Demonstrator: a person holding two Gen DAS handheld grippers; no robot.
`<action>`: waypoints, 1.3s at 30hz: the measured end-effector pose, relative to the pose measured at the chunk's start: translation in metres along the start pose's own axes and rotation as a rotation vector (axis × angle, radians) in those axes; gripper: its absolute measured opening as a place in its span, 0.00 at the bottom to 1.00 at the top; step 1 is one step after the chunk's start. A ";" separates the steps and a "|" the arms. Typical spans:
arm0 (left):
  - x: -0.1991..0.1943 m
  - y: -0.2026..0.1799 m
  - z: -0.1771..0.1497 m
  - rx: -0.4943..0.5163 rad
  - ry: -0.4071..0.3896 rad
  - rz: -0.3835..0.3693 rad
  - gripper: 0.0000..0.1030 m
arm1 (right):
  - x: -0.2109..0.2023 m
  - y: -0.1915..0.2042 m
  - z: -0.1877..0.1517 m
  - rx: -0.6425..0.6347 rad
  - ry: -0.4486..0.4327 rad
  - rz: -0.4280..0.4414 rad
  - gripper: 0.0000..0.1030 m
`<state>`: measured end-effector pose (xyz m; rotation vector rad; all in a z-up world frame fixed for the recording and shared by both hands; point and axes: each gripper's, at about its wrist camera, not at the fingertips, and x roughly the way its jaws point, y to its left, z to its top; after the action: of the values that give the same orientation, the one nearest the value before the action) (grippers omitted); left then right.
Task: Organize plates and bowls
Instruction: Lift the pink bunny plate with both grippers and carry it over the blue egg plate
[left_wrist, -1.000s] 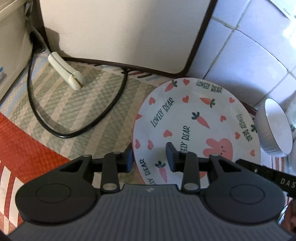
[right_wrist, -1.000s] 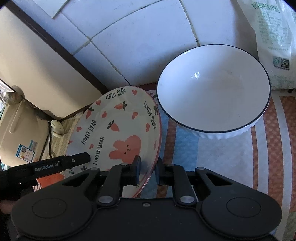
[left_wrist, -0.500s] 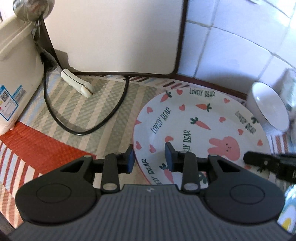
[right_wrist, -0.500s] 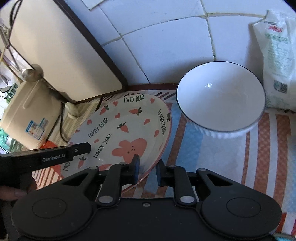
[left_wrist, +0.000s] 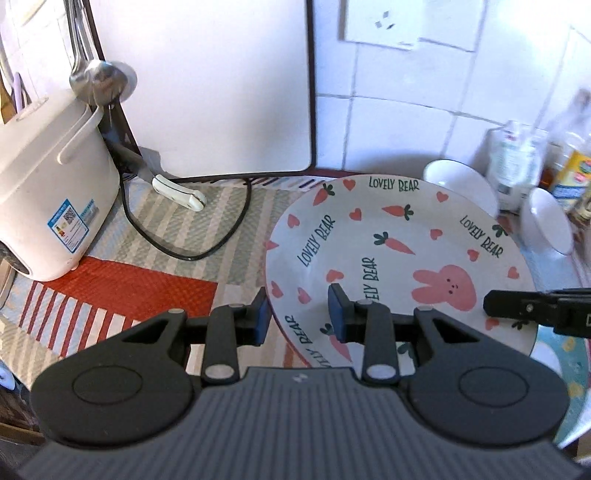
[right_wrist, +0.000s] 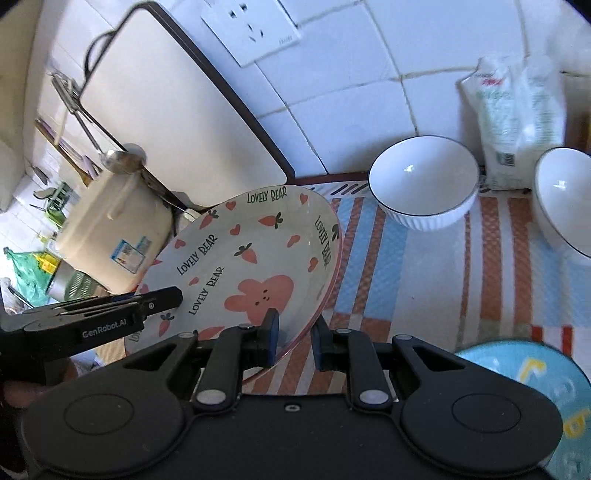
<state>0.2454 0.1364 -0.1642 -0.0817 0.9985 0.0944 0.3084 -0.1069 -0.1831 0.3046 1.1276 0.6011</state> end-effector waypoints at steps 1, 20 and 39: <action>-0.006 -0.003 0.000 0.003 0.010 -0.005 0.30 | -0.006 0.002 -0.003 0.001 -0.004 -0.002 0.22; -0.082 -0.073 -0.043 0.135 0.020 -0.163 0.30 | -0.124 -0.004 -0.088 0.127 -0.104 -0.099 0.22; -0.035 -0.150 -0.067 0.261 0.184 -0.289 0.30 | -0.149 -0.066 -0.149 0.315 -0.101 -0.225 0.22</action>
<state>0.1883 -0.0216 -0.1668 0.0054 1.1650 -0.3128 0.1489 -0.2579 -0.1665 0.4659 1.1393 0.2057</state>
